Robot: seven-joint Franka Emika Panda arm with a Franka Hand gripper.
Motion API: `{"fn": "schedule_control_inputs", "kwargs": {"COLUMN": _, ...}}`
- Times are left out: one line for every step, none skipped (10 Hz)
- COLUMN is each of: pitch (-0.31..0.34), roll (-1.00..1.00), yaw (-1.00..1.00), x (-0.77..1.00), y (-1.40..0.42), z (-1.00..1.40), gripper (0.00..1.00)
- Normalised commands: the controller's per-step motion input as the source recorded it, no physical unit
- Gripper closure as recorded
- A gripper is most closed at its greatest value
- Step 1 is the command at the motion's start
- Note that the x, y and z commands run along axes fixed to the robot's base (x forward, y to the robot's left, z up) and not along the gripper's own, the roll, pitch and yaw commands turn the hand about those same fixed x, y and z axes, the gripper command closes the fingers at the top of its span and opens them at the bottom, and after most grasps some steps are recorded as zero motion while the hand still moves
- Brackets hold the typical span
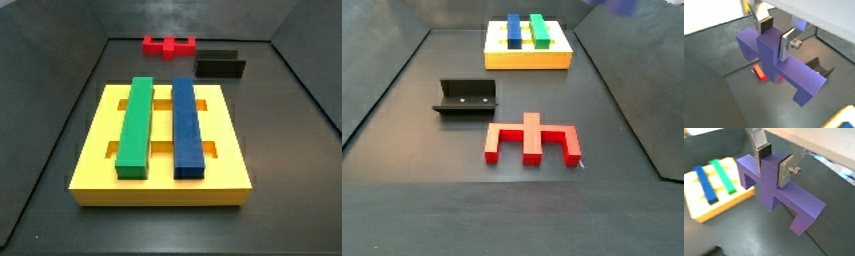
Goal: Pick up the purple object. Move up. Move to above the board. Insert the purple object.
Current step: Move to above the board.
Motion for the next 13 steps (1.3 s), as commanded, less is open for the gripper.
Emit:
{"fn": "schedule_control_inputs", "kwargs": {"pitch": 0.05, "roll": 0.0, "yaw": 1.0, "x": 0.56, "y": -1.4, "z": 0.14, "gripper": 1.0}}
{"fn": "schedule_control_inputs", "kwargs": {"pitch": 0.055, "roll": -0.01, "yaw": 1.0, "x": 0.57, "y": -1.4, "z": 0.14, "gripper": 1.0}}
{"fn": "schedule_control_inputs", "kwargs": {"pitch": 0.063, "roll": 0.0, "yaw": 1.0, "x": 0.58, "y": -1.4, "z": 0.15, "gripper": 1.0}}
{"fn": "schedule_control_inputs", "kwargs": {"pitch": 0.07, "roll": 0.0, "yaw": 1.0, "x": 0.58, "y": -1.4, "z": 0.15, "gripper": 1.0}}
{"fn": "schedule_control_inputs", "kwargs": {"pitch": 0.083, "roll": 0.0, "yaw": 1.0, "x": 0.62, "y": -1.4, "z": 0.16, "gripper": 1.0}}
{"fn": "schedule_control_inputs", "kwargs": {"pitch": 0.09, "roll": 0.0, "yaw": 1.0, "x": 0.63, "y": -1.4, "z": 0.17, "gripper": 1.0}}
{"fn": "schedule_control_inputs", "kwargs": {"pitch": 0.107, "roll": 0.0, "yaw": 1.0, "x": 0.66, "y": -1.4, "z": 0.18, "gripper": 1.0}}
{"fn": "schedule_control_inputs", "kwargs": {"pitch": 0.125, "roll": 0.01, "yaw": 1.0, "x": 0.33, "y": -0.59, "z": 0.09, "gripper": 1.0}}
{"fn": "schedule_control_inputs", "kwargs": {"pitch": 0.135, "roll": 0.02, "yaw": 1.0, "x": 0.18, "y": -0.23, "z": 0.05, "gripper": 1.0}}
{"fn": "schedule_control_inputs", "kwargs": {"pitch": 0.126, "roll": 0.01, "yaw": 1.0, "x": 0.08, "y": -0.1, "z": 0.04, "gripper": 1.0}}
{"fn": "schedule_control_inputs", "kwargs": {"pitch": 0.121, "roll": 0.01, "yaw": 1.0, "x": 0.03, "y": -0.08, "z": 0.03, "gripper": 1.0}}
{"fn": "schedule_control_inputs", "kwargs": {"pitch": 0.136, "roll": 0.01, "yaw": 1.0, "x": 0.04, "y": -0.06, "z": 0.03, "gripper": 1.0}}
{"fn": "schedule_control_inputs", "kwargs": {"pitch": 0.155, "roll": 0.02, "yaw": 1.0, "x": 0.05, "y": -0.04, "z": 0.03, "gripper": 1.0}}
